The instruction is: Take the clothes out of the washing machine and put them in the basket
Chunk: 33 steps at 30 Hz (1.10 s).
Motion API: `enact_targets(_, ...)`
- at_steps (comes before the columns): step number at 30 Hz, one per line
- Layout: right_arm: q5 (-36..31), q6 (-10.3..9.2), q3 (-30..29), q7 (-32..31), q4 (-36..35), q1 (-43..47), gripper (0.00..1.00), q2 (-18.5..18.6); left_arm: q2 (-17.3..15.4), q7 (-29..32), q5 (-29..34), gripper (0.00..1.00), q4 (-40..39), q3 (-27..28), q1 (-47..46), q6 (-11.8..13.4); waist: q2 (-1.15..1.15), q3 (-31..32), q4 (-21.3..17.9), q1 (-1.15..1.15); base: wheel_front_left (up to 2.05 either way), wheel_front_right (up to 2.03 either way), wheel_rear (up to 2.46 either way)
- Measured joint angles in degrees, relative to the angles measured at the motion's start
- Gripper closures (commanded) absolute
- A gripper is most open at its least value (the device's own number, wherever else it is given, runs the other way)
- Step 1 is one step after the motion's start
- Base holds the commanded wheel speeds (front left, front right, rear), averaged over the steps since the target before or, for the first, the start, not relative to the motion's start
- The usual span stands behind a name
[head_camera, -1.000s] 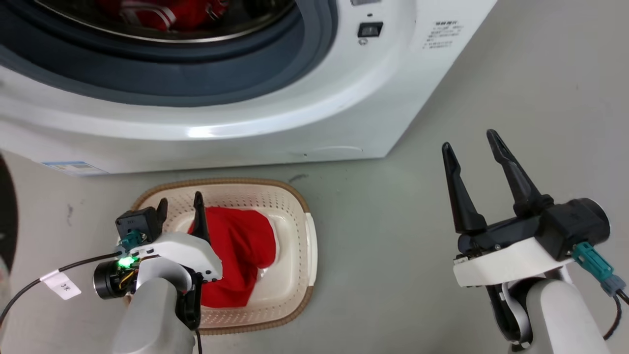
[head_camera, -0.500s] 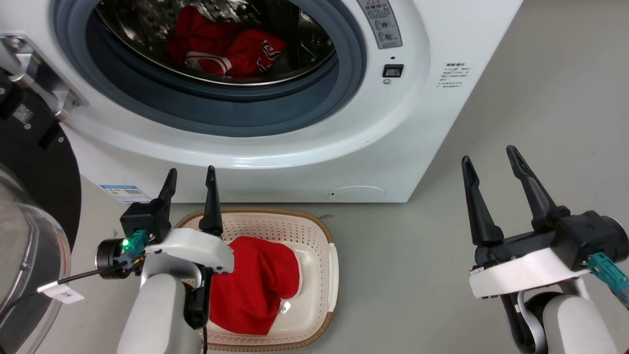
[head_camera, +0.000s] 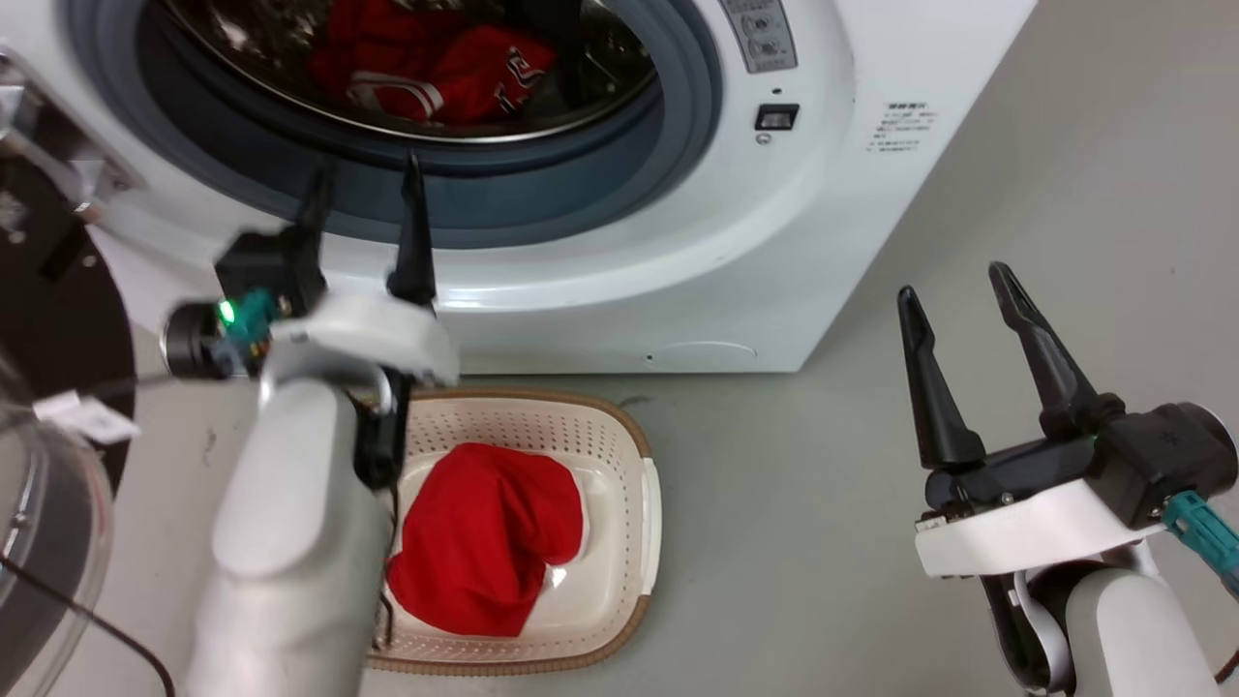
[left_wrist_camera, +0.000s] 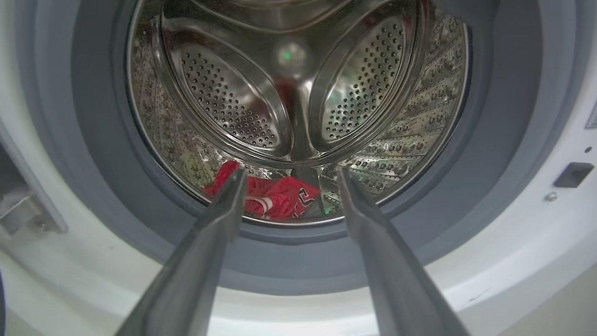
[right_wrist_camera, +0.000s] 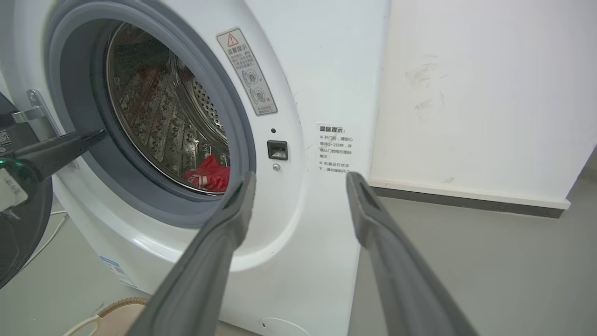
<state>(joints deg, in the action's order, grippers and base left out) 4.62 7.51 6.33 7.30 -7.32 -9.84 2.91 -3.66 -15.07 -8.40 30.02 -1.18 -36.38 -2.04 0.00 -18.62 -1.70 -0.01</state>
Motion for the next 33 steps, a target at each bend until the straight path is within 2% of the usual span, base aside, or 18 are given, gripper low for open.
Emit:
enact_targets(9,2.4,-0.01,2.3,2.3,0.5,-2.3,0.00,0.0,-4.4,0.1,1.9,0.00,14.5,0.4,-16.3,0.4,0.00,-5.9,-3.5,0.00,0.00,0.00,0.00)
enact_targets(15,3.8,-0.01,5.3,4.2,1.4,-4.5,0.00,0.0,-7.0,3.2,3.7,0.00,22.0,-1.0,-27.5,0.7,0.00,-11.6,-6.0,0.01,0.00,0.00,0.00)
enact_targets(21,5.6,-0.01,7.5,5.6,2.3,-6.7,0.00,0.0,-9.5,8.2,5.3,0.00,26.4,-2.5,-36.1,0.8,0.00,-16.9,-8.2,0.01,0.00,0.00,0.00)
enact_targets(25,7.1,-0.01,9.5,6.6,3.4,-8.1,0.00,0.0,-12.9,13.4,6.6,0.00,29.6,-3.5,-42.4,1.0,0.00,-21.0,-10.3,0.01,0.00,0.00,0.00)
enact_targets(33,9.8,-0.01,12.7,7.6,5.1,-10.2,0.00,0.0,-18.8,24.2,9.5,0.00,33.3,-6.4,-53.3,-0.8,0.00,-27.4,-15.1,0.02,0.00,0.00,0.00)
